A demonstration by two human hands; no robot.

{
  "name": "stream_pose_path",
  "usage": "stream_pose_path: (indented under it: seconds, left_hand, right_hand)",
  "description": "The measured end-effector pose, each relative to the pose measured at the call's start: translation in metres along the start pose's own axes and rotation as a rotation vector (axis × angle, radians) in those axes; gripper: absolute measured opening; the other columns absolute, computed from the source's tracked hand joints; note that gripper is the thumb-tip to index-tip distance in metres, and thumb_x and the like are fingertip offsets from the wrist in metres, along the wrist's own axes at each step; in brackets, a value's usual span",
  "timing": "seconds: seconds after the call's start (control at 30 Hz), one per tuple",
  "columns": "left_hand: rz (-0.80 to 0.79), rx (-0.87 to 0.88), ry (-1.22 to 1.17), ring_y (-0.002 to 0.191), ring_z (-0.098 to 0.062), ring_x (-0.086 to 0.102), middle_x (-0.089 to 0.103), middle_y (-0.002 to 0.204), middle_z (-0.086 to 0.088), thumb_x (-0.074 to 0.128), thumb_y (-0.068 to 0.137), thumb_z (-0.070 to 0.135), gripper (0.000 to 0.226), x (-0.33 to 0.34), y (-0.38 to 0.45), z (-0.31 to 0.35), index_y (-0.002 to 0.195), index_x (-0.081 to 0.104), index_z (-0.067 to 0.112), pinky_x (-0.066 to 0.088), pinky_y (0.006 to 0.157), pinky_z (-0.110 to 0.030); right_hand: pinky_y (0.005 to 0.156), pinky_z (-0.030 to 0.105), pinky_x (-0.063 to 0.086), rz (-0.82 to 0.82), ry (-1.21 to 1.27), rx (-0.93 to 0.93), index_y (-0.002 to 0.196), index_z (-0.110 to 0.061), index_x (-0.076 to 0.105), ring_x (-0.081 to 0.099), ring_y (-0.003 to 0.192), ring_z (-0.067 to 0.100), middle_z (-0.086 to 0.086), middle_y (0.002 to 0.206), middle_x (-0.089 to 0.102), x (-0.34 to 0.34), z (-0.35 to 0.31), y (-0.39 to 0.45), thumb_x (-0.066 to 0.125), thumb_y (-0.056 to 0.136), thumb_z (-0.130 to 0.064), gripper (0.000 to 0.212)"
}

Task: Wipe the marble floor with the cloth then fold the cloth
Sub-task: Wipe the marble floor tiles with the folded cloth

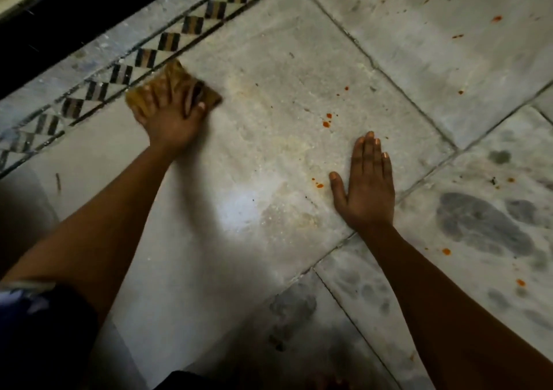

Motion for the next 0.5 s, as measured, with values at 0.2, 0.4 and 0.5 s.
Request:
stream_pose_path:
  seconds: [0.2, 0.4, 0.5]
  left_hand:
    - [-0.086, 0.197, 0.021, 0.144, -0.034, -0.002, 0.004, 0.159, -0.007, 0.024, 0.089, 0.066, 0.062, 0.012, 0.030, 0.094, 0.146, 0.018, 0.040, -0.009, 0.110, -0.058]
    - [-0.019, 0.643, 0.127, 0.126, -0.035, 0.042, 0.046, 0.141, -0.008, 0.031, 0.083, 0.062, 0.056, 0.007, -0.059, 0.053, 0.127, 0.054, 0.036, 0.027, 0.099, -0.046]
    - [0.038, 0.407, 0.132, 0.127, -0.037, 0.038, 0.040, 0.142, -0.016, 0.034, 0.081, 0.063, 0.064, -0.004, -0.031, 0.017, 0.131, 0.050, 0.028, 0.024, 0.101, -0.052]
  right_hand:
    - [0.118, 0.034, 0.004, -0.009, 0.013, -0.007, 0.148, -0.004, 0.009, 0.007, 0.145, 0.025, 0.016, 0.156, 0.009, -0.002, -0.001, 0.001, 0.024, 0.092, -0.050, 0.074]
    - [0.117, 0.035, 0.005, -0.003, -0.003, -0.005, 0.148, -0.003, 0.012, 0.009, 0.145, 0.026, 0.017, 0.156, 0.011, 0.002, 0.000, 0.002, 0.024, 0.092, -0.050, 0.074]
    - [0.117, 0.034, 0.004, 0.000, -0.005, 0.000, 0.148, -0.002, 0.013, 0.010, 0.144, 0.026, 0.018, 0.155, 0.013, 0.002, 0.001, 0.001, 0.024, 0.092, -0.049, 0.074]
Point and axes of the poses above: each hand's wrist, its own y-axis towards the middle knuckle, its own x-axis out of the palm, z = x × y, the point moved 1 cm from there along y, towards the middle knuckle
